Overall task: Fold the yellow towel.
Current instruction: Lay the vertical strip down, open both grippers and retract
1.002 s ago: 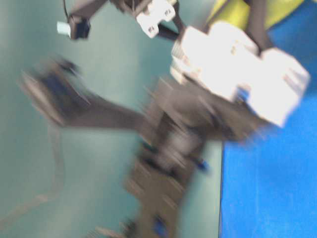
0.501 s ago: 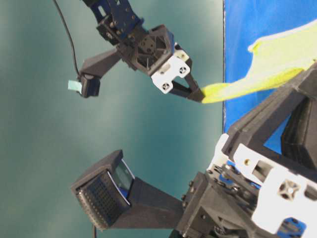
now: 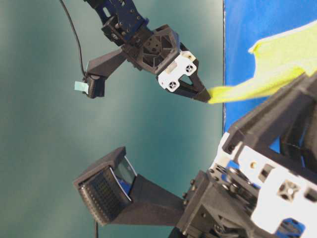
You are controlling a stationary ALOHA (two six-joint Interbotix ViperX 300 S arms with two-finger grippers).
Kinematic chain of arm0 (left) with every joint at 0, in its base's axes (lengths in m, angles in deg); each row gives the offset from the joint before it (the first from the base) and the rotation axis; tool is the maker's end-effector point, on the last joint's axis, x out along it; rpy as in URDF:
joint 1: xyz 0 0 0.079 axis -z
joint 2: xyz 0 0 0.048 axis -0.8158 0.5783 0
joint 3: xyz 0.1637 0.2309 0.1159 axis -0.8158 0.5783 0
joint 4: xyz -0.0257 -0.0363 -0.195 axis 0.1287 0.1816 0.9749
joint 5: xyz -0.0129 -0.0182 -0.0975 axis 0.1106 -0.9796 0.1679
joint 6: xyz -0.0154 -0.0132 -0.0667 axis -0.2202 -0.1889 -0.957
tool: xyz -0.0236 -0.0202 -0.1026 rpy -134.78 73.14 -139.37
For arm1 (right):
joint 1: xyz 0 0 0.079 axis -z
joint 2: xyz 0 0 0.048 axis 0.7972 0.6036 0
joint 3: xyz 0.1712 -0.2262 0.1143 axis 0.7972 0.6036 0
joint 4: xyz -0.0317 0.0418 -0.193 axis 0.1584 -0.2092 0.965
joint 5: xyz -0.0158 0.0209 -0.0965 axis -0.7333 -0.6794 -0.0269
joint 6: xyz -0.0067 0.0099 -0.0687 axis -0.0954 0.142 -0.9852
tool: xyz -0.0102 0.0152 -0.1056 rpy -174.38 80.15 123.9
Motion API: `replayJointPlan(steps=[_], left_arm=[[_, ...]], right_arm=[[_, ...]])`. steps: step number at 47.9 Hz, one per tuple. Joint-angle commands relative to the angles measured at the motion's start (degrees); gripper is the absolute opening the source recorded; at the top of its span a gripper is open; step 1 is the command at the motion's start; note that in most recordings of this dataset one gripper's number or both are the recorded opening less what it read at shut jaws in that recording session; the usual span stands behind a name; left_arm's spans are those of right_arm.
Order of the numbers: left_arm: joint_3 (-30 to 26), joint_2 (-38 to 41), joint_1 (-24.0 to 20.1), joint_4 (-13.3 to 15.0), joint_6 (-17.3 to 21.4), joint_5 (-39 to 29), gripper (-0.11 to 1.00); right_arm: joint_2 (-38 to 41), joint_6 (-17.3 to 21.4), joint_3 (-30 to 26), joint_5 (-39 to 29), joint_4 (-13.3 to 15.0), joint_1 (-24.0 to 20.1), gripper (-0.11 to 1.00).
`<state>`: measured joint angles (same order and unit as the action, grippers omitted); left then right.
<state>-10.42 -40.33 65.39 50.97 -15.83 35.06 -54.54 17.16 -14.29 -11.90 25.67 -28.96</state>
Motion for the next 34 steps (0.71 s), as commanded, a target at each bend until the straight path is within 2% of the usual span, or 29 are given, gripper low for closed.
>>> replayJointPlan(steps=[1, 3, 6, 10, 22, 34], left_arm=[[-0.79, -3.16, -0.09, -0.09, -0.09, 0.00, 0.47], [-0.62, -3.78, -0.09, -0.09, -0.09, -0.53, 0.61], [-0.26, -4.83, -0.18, -0.09, 0.09, -1.49, 0.76], [0.26, -6.50, -0.44, -0.09, 0.35, -3.78, 0.88], [3.43, -15.12, -1.14, -0.09, 0.26, -13.10, 0.88], [9.32, -24.61, -4.57, -0.18, 0.70, -13.45, 0.88]], right_arm=[[-0.88, -0.53, -0.53, 0.18, 0.18, -0.70, 0.59], [-0.97, -0.79, -0.53, 0.18, 0.18, -0.79, 0.66], [-1.05, -0.79, -0.53, 0.00, 0.18, -0.88, 0.66], [-1.32, -0.79, -0.35, 0.00, 0.26, -0.88, 0.64], [-5.89, -0.35, 1.93, 0.00, -0.09, -1.14, 0.65], [-15.21, 0.88, 8.44, 3.08, -1.05, -2.64, 0.65]])
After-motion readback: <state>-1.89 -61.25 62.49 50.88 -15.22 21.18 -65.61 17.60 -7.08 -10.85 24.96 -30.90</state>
